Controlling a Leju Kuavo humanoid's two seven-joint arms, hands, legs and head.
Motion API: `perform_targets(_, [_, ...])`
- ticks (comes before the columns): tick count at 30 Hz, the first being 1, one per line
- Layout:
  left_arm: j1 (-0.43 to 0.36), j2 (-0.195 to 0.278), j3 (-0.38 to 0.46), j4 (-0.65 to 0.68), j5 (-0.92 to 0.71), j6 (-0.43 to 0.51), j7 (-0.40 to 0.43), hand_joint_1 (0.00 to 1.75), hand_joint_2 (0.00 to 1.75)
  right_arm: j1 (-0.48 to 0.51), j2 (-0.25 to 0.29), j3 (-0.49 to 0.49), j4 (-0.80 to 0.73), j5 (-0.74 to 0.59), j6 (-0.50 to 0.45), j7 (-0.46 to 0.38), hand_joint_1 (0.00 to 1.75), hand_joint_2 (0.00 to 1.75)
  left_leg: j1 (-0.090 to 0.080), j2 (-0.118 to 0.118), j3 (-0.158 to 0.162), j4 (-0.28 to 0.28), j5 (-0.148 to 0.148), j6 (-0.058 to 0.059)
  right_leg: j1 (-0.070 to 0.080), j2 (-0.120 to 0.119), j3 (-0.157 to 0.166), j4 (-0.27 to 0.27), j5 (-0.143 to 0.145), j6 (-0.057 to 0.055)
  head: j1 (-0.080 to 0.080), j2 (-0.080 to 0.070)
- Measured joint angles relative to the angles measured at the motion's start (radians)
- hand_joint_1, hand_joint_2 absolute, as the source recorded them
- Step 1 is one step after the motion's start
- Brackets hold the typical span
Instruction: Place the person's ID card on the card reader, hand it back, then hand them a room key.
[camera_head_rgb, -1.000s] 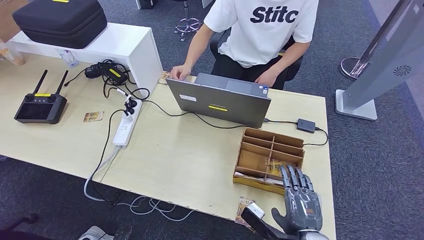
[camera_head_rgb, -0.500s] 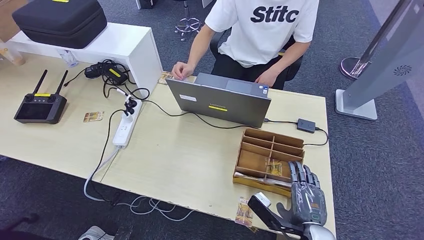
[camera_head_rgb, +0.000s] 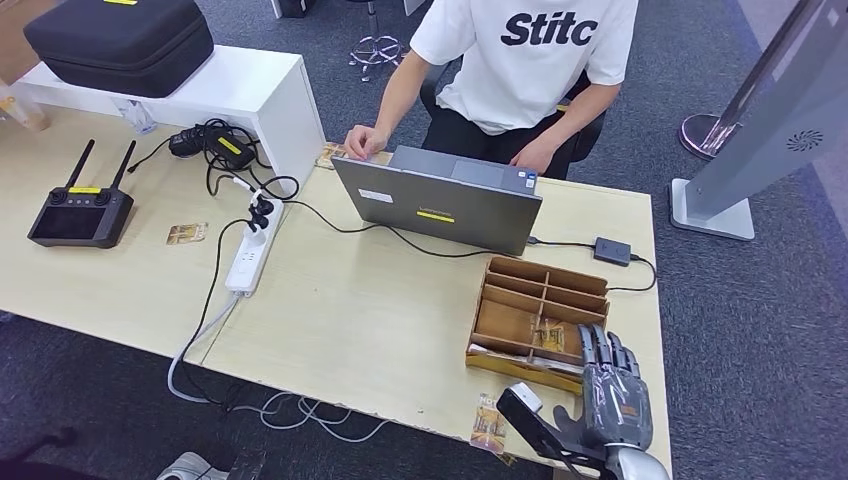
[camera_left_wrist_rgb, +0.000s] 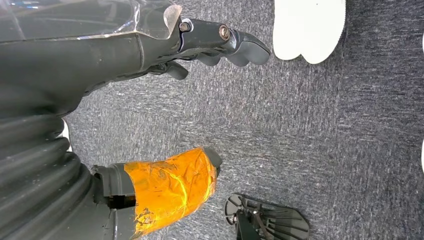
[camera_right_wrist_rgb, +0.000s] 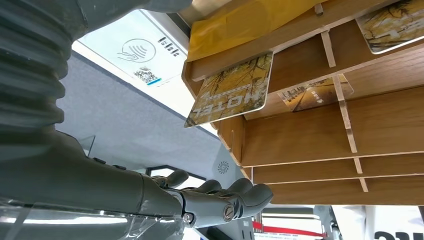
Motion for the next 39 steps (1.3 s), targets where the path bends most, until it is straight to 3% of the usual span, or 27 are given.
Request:
perform_targets(6, [-0.001,-0.002,0.000,-0.001,-0.003,0.000,0.000,0.00,1.75,-0.001,0.008,-0.006,0.007,0.009,0.000,-0.020,0.00,1.75,0.000,0.000,0.000,0.000,0.000,0.000,0.000,0.000,0.000,0.000,0.000,0.000,0.000,0.000])
perform_targets(7, [-0.001,-0.002,0.000,-0.001,-0.003,0.000,0.000,0.00,1.75,-0.002,0.009,-0.007,0.009,0.009,0.000,-0.023,0.14,1.75,0.000,0.000,0.000,0.000,0.000,0.000,0.000,0.000,0.000,0.000,0.000,0.000,0.000,0.000])
perform_targets(10, [-0.001,-0.002,-0.001,-0.001,-0.004,0.000,0.000,0.00,1.75,-0.006,0.013,-0.011,0.018,0.014,0.001,-0.031,1.29,1.75,0.000,0.000,0.000,0.000,0.000,0.000,0.000,0.000,0.000,0.000,0.000,0.000,0.000,0.000])
perform_targets(11, [-0.002,-0.002,-0.001,-0.001,-0.005,0.000,0.000,0.00,1.75,-0.008,0.015,-0.011,0.021,0.016,0.001,-0.033,1.55,1.75,0.000,0.000,0.000,0.000,0.000,0.000,0.000,0.000,0.000,0.000,0.000,0.000,0.000,0.000])
perform_targets(17, [-0.003,-0.002,-0.002,-0.001,-0.006,-0.001,-0.002,0.00,1.75,-0.017,0.018,-0.014,0.042,0.020,0.003,-0.037,1.54,1.75,0.000,0.000,0.000,0.000,0.000,0.000,0.000,0.000,0.000,0.000,0.000,0.000,0.000,0.000])
perform_targets(24, [-0.004,-0.002,-0.003,-0.001,-0.006,-0.005,-0.009,0.00,1.75,-0.026,0.019,-0.014,0.060,0.025,0.003,-0.038,1.72,1.75,0.000,0.000,0.000,0.000,0.000,0.000,0.000,0.000,0.000,0.000,0.000,0.000,0.000,0.000])
perform_targets(31, [-0.004,-0.002,-0.005,-0.001,-0.007,-0.007,-0.017,0.00,1.75,-0.035,0.020,-0.014,0.074,0.027,0.001,-0.043,1.75,1.75,0.000,0.000,0.000,0.000,0.000,0.000,0.000,0.000,0.000,0.000,0.000,0.000,0.000,0.000])
perform_targets(39, [-0.004,-0.005,-0.009,-0.001,-0.007,-0.014,-0.025,0.00,1.75,-0.061,0.029,-0.015,0.067,-0.041,-0.085,-0.117,1.75,1.75,0.000,0.000,0.000,0.000,0.000,0.000,0.000,0.000,0.000,0.000,0.000,0.000,0.000,0.000])
